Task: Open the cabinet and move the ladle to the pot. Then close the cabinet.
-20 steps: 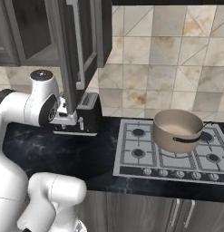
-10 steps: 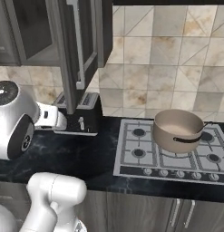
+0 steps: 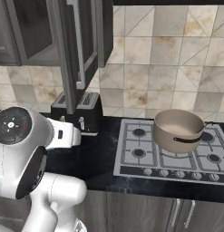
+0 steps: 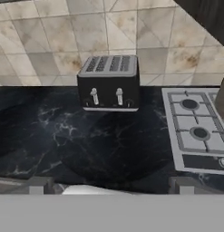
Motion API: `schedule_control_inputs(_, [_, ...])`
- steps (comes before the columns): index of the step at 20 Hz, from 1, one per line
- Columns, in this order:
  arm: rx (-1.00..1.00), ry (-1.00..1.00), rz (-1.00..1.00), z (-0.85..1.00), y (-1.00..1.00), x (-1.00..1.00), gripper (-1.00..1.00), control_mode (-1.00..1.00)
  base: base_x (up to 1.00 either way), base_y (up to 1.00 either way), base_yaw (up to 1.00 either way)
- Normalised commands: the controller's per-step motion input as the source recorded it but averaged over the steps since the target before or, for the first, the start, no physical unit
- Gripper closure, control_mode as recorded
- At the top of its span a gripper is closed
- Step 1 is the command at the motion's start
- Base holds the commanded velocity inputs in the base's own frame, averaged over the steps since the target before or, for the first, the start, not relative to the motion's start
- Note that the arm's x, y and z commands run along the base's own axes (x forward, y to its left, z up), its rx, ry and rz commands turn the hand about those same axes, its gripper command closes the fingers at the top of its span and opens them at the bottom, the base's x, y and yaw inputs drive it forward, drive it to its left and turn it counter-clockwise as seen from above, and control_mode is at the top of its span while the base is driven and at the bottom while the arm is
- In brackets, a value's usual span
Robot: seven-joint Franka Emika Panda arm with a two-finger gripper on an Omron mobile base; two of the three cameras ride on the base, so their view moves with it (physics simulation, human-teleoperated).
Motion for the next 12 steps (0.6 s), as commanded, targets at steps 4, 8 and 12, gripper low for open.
schedule_control_inputs(4, [0.21, 0.0, 0.04, 0.05, -0.68, -0.3, -1.0, -1.0, 0.0, 0.0, 0.0])
schedule_control_inputs(8, [0.27, 0.0, 0.05, 0.23, -0.56, -0.06, -1.0, -1.0, 0.0, 0.0, 0.0])
schedule_control_inputs(12, [0.27, 0.0, 0.04, 0.19, -0.53, 0.28, -1.0, -1.0, 0.0, 0.0, 0.0])
